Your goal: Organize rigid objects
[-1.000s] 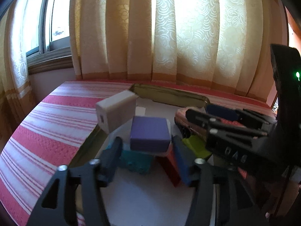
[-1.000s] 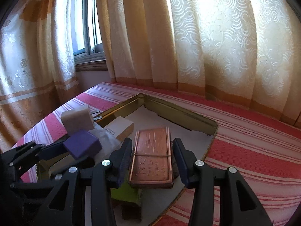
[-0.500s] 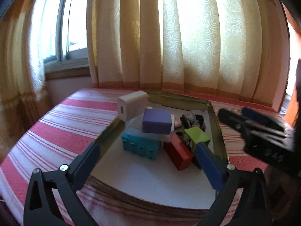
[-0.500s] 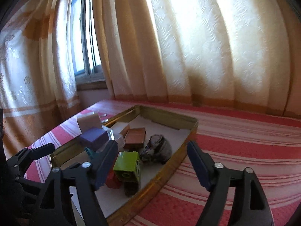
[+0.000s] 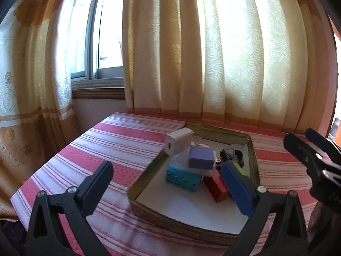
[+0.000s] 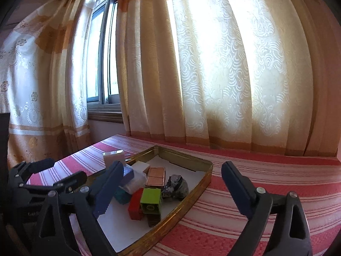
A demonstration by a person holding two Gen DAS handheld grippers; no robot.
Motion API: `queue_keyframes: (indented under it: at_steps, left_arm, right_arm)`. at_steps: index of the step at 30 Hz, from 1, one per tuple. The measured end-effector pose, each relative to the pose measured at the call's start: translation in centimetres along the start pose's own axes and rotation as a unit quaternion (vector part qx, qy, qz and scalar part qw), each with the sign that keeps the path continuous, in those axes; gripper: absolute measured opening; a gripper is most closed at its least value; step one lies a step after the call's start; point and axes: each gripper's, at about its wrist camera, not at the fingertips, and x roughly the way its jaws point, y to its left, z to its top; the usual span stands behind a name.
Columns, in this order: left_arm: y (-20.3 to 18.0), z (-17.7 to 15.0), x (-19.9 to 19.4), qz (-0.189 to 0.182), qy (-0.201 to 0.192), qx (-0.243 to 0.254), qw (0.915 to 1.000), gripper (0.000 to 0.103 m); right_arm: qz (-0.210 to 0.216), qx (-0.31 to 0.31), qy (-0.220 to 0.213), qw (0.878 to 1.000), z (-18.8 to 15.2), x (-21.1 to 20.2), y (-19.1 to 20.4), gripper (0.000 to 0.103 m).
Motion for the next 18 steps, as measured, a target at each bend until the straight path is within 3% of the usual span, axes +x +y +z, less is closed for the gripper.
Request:
queue_keyframes:
  at_steps: [8,18]
  left_arm:
    - [1.5,-0.2,0.1,0.003,-0.002,-0.026,0.9997,0.103]
    - [0.5,-0.4,0.1,0.012,-0.011,0.0,0.9999,0.103]
  right_arm:
    - [0.002,-0.01,-0.003,1.0,0.1,-0.2,0.7,0.095]
    - [0.005,-0.01,0.005,1.0,-0.4,0.0,0.8,0.095]
